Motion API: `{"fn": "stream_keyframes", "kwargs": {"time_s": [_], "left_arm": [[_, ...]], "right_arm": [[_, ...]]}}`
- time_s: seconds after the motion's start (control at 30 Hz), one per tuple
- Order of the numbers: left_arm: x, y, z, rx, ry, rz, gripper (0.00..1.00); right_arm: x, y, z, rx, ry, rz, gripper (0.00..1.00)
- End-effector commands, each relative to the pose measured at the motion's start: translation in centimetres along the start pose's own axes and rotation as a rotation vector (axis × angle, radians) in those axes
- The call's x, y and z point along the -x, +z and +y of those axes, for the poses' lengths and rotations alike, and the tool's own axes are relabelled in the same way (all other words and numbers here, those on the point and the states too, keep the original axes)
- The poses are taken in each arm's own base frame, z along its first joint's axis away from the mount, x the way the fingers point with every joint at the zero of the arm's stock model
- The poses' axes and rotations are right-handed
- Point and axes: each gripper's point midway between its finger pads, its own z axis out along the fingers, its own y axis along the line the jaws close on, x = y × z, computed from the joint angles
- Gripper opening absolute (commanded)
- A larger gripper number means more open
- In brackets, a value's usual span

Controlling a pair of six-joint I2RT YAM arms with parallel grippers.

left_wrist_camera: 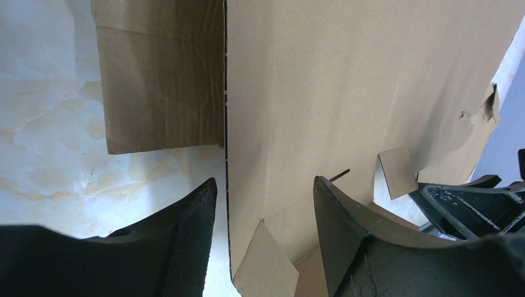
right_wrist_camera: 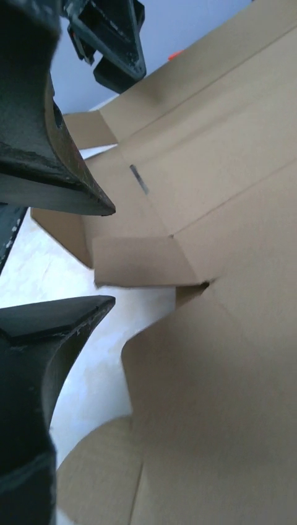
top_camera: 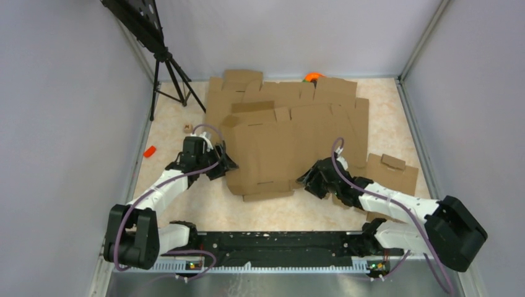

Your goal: Fold the paper box

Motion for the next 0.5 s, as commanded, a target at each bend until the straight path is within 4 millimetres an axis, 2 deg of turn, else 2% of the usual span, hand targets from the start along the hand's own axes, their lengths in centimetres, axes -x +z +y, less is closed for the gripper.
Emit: {"fn": "stream_keyframes", "kwargs": {"time_s": [0.0, 0.1, 0.13, 0.2, 0.23, 0.47], "left_arm": [[0.1, 0.0, 0.4, 0.010, 0.030, -0.003, 0.60], [-0.3, 0.0, 0.6, 0.009, 0.030, 0.004, 0.60], [-0.4, 0.0, 0.6, 0.007, 0.030, 0.007, 0.59], [-0.6, 0.0, 0.6, 0.000, 0.031, 0.013, 0.59], [-0.6, 0.0, 0.5, -0.004, 0.032, 0.016, 0.58], [-1.0, -0.1, -0.2, -0.044, 0.044, 0.047, 0.50]], "right_arm": [[1.4, 0.2, 5.5, 0.130, 0.021, -0.033, 0.47], [2.0, 0.4, 6.4, 0.132, 0.010, -0.051, 0.38], [2.2, 0.3, 6.6, 0.133, 0.006, -0.059, 0.32], [2.6, 0.2, 7.1, 0.143, -0.006, -0.073, 0.09], [2.7, 0.0, 7.4, 0.149, -0.014, -0.076, 0.01], [2.7, -0.7, 7.3, 0.150, -0.045, -0.068, 0.00]]}}
